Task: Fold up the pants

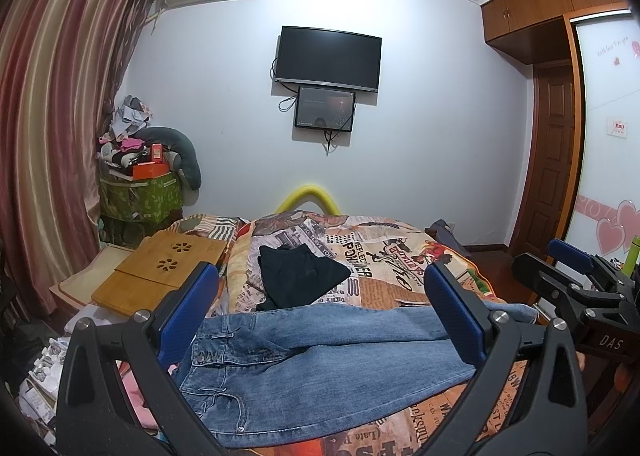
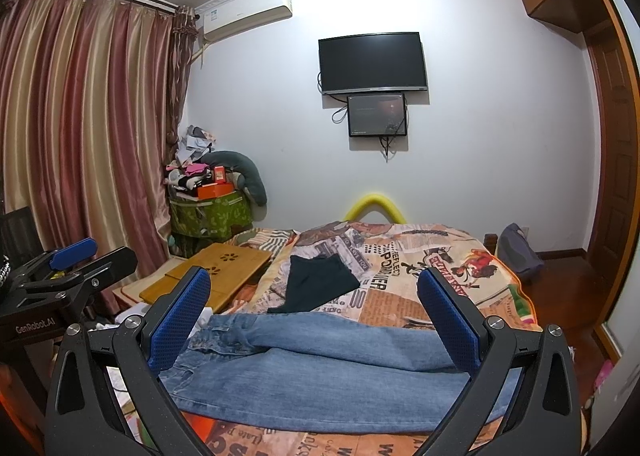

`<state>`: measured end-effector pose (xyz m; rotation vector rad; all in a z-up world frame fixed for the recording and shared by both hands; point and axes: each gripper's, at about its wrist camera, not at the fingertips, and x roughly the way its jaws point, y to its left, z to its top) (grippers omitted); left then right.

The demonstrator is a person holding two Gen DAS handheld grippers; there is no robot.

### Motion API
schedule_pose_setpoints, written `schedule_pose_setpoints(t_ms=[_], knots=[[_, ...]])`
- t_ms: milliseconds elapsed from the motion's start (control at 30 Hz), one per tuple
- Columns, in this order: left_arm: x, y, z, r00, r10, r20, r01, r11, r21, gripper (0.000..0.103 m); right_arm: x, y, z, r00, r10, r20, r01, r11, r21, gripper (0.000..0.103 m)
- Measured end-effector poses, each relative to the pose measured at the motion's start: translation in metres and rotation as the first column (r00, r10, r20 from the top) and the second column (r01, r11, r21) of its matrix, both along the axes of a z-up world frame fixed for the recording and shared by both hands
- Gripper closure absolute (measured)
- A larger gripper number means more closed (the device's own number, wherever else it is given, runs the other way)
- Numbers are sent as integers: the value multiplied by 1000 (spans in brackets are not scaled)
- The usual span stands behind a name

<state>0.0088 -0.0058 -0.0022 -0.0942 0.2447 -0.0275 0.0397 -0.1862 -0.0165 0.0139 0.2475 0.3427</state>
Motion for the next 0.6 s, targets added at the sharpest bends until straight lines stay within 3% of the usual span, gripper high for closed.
schedule_pose_setpoints(t_ms=[367,600], knots=[[2,-1,-1,1000,-1,-8,1,1000,4,0,3,-2,-2,1000,0,-20,0,1000,4,0],[27,4,-12,999,-5,-36,5,1000,2,0,19,-4,-8,998,-8,-56,8,1000,-3,0]])
